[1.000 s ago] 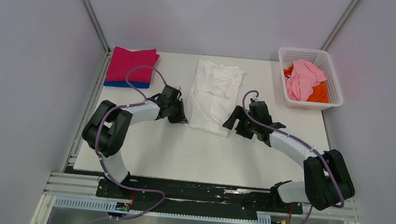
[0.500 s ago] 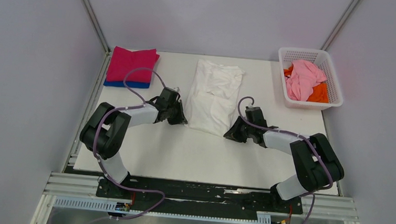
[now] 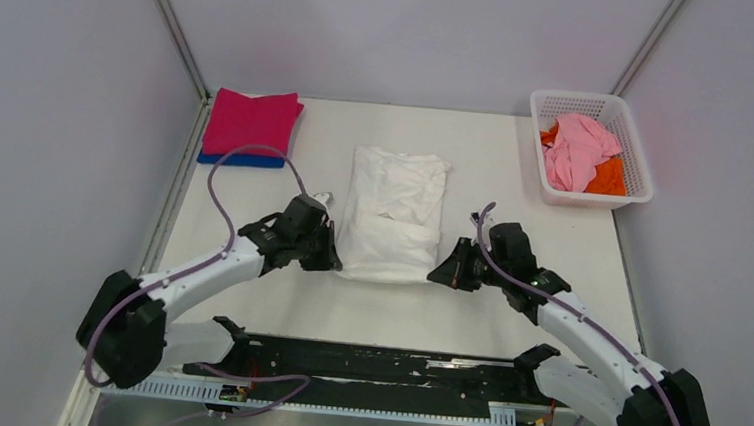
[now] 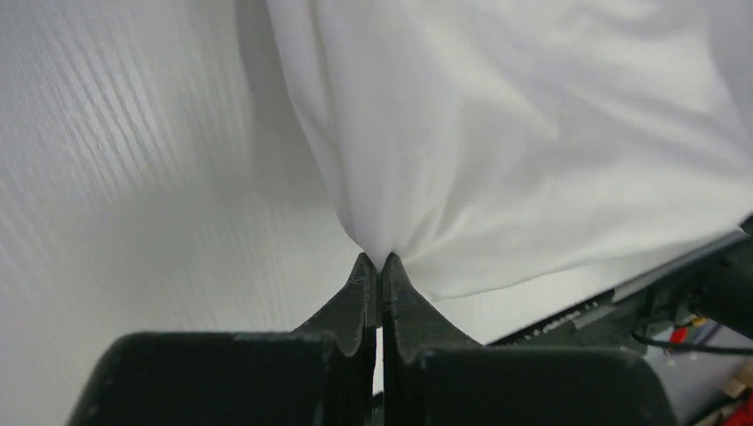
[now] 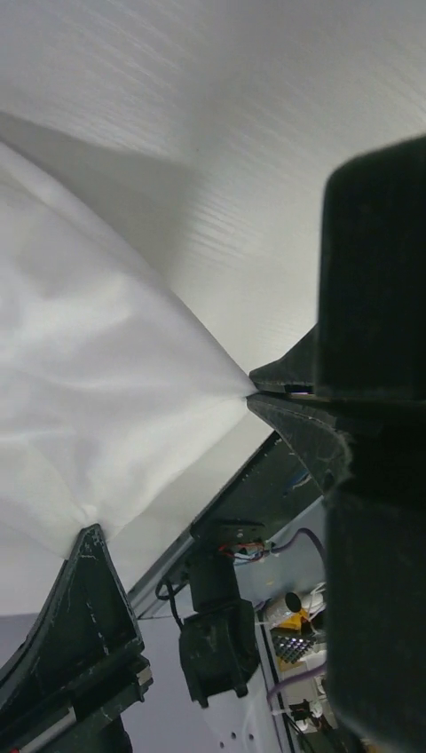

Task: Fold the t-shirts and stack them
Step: Fold the long partially folded tshirt into a neat square

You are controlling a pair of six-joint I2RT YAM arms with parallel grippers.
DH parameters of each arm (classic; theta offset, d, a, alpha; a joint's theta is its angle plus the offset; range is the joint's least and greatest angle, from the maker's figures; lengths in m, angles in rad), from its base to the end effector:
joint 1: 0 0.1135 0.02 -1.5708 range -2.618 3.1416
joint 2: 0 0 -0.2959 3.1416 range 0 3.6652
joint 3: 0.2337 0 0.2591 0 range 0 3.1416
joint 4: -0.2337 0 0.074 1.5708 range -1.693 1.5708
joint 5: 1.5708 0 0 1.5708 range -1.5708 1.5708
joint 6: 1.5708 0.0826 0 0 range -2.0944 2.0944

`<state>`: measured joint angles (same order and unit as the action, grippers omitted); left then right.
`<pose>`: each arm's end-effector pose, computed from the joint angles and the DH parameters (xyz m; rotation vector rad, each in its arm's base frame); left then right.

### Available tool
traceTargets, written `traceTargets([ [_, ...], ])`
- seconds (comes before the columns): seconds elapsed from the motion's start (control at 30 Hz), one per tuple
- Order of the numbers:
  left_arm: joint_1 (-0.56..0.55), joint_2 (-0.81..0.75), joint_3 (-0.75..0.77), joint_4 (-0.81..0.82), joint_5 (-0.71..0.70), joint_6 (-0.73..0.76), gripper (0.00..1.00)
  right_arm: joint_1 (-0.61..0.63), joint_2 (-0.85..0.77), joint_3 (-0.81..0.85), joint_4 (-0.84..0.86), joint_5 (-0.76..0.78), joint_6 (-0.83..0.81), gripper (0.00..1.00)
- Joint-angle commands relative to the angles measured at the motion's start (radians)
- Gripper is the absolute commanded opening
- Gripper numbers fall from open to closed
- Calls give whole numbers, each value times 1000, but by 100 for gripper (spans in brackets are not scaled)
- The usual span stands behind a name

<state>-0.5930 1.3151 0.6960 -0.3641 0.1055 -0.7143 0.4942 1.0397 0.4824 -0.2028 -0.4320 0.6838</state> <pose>0.2205 -0.1591 0.1724 -0.1194 2.6711 -0.6039 0.1806 0.1366 0.1836 0.0023 2.5056 1.0498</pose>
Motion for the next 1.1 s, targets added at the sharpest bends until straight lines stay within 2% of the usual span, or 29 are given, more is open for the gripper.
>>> traceTargets([
  [0.0,-25,-280,-13,-138,13,32,0,-2,-178,67,-207,-40,-52,0],
  [0.1,-25,-399,10,-142,32,28,0,-4,-236,125,-222,-23,-49,0],
  [0.23,-25,-399,77,-86,-33,27,0,-14,-214,209,-212,82,-52,0],
  [0.37,11,-288,181,-56,-163,17,0,-65,-124,269,-112,99,-54,0],
  [0.53,103,-115,308,1,-192,43,0,-148,34,379,-65,88,-86,0],
  [0.67,129,5,401,26,-230,82,0,-215,139,462,-26,83,-103,0],
  [1.07,196,347,675,40,-200,164,0,-313,450,614,37,30,-107,0],
])
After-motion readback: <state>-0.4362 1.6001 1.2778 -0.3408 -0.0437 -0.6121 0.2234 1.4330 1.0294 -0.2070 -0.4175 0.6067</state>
